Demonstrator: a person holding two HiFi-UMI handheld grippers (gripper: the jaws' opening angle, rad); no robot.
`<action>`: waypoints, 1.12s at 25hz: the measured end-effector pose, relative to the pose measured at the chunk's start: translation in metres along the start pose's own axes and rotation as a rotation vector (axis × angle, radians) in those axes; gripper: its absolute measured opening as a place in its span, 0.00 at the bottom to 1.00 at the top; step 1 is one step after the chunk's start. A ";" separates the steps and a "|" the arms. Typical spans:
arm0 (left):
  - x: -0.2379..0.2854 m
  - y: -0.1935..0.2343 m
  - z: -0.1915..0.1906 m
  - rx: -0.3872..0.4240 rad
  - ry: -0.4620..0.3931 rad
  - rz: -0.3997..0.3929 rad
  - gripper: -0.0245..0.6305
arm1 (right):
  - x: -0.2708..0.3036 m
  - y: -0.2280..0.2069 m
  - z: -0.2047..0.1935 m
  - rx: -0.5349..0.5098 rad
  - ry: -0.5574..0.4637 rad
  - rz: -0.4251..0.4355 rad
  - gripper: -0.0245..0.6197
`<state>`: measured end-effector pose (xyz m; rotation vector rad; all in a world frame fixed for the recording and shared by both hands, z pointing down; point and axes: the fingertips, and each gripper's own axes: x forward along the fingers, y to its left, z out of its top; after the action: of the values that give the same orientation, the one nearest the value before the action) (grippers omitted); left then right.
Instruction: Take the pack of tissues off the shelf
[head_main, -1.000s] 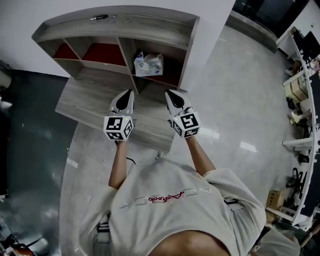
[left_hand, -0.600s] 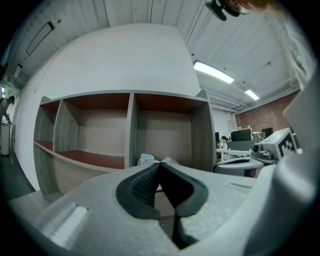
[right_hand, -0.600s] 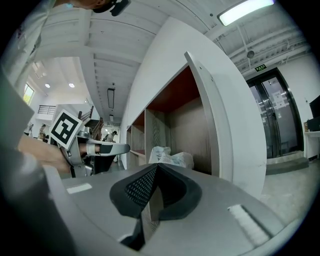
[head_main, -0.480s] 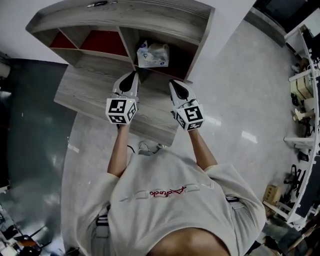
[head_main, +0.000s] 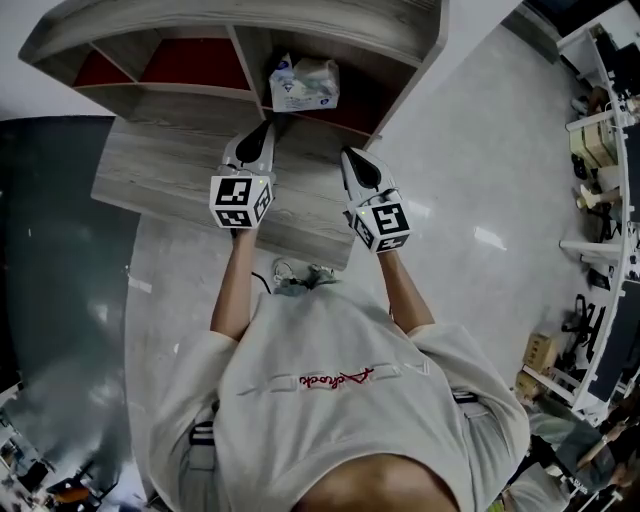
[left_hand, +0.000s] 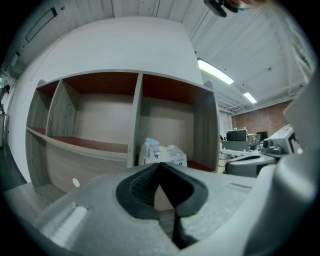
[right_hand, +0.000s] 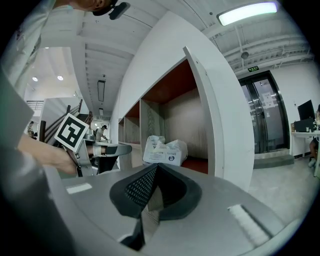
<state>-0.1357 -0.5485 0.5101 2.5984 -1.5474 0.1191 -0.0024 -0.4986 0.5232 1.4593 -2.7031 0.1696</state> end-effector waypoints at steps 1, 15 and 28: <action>0.002 0.002 -0.004 -0.002 0.006 -0.001 0.04 | -0.001 -0.001 -0.004 0.002 0.008 -0.006 0.05; 0.063 0.017 -0.006 0.024 0.052 -0.022 0.32 | -0.008 -0.022 -0.020 0.034 0.039 -0.061 0.05; 0.077 0.021 -0.011 0.031 0.077 0.037 0.09 | -0.017 -0.030 -0.017 0.024 0.041 -0.081 0.05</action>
<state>-0.1177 -0.6240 0.5320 2.5569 -1.5799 0.2459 0.0325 -0.4984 0.5405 1.5506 -2.6140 0.2259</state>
